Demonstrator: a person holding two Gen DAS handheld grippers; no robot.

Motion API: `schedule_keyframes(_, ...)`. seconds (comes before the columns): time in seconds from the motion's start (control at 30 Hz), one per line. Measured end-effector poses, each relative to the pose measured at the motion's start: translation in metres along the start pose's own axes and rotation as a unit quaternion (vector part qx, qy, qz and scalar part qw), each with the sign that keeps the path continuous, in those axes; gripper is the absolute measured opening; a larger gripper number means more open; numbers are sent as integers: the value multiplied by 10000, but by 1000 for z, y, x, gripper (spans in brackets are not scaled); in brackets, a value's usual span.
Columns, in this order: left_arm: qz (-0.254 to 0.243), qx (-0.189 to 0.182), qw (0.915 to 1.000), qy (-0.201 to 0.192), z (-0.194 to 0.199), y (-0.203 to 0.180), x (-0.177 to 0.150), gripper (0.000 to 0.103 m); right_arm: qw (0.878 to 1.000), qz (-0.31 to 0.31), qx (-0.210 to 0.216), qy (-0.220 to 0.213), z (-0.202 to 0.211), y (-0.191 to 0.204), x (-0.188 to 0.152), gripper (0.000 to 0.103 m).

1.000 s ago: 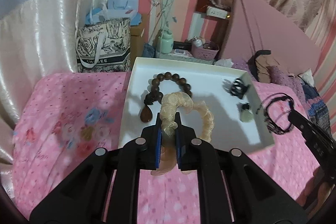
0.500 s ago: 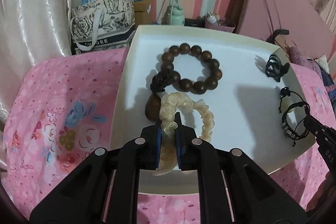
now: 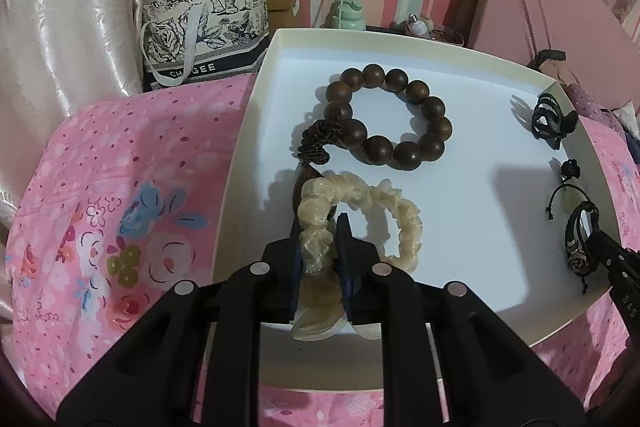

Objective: Organize jewelry
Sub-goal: 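Carry the scrunchie and cord bracelet into the white tray and open both grippers, then move both tools back over the remaining jewelry on the bedspread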

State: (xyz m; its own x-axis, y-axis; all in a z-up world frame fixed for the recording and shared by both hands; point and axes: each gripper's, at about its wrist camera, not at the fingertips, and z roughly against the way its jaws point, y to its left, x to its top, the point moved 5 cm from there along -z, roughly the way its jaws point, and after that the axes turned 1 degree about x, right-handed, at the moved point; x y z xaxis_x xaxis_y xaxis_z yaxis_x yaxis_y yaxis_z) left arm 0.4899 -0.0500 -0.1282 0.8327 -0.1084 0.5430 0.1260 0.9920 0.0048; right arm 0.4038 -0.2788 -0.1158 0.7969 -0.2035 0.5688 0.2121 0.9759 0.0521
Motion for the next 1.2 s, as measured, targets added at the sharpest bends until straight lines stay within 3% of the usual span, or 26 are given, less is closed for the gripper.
schedule_keyframes(0.2,-39,34,10000,-9,-1,-1,-2,15,10000,32,-37,0,-1,1,-1,7)
schedule_keyframes(0.43,7,11,10000,-3,-1,1,-1,24,10000,11,-45,-27,1,1,0,8)
schedule_keyframes(0.53,4,-37,10000,-39,4,-1,-1,33,9999,22,-87,-84,8,1,3,11)
schedule_keyframes(0.6,-17,-91,9999,-104,11,-4,0,42,9998,-4,-68,-199,17,0,6,29)
schedule_keyframes(0.63,-33,-100,9999,-136,14,-5,1,50,9996,-7,-80,-283,22,0,8,44)
schedule_keyframes(0.67,-53,-106,9998,-166,16,-7,1,54,9995,-5,-57,-312,24,0,9,44)
schedule_keyframes(0.8,-111,-201,9995,-218,28,-12,3,55,9989,-49,-31,-457,37,-1,14,44)
schedule_keyframes(0.9,-99,-290,9990,-324,43,-10,8,68,9977,-108,-59,-674,52,-4,20,62)
schedule_keyframes(0.93,-78,-287,9987,-415,53,-9,11,77,9972,-123,-65,-735,57,-4,22,70)
schedule_keyframes(1.2,27,-148,9957,-913,131,8,4,100,9939,-75,-104,-1098,116,-1,23,90)
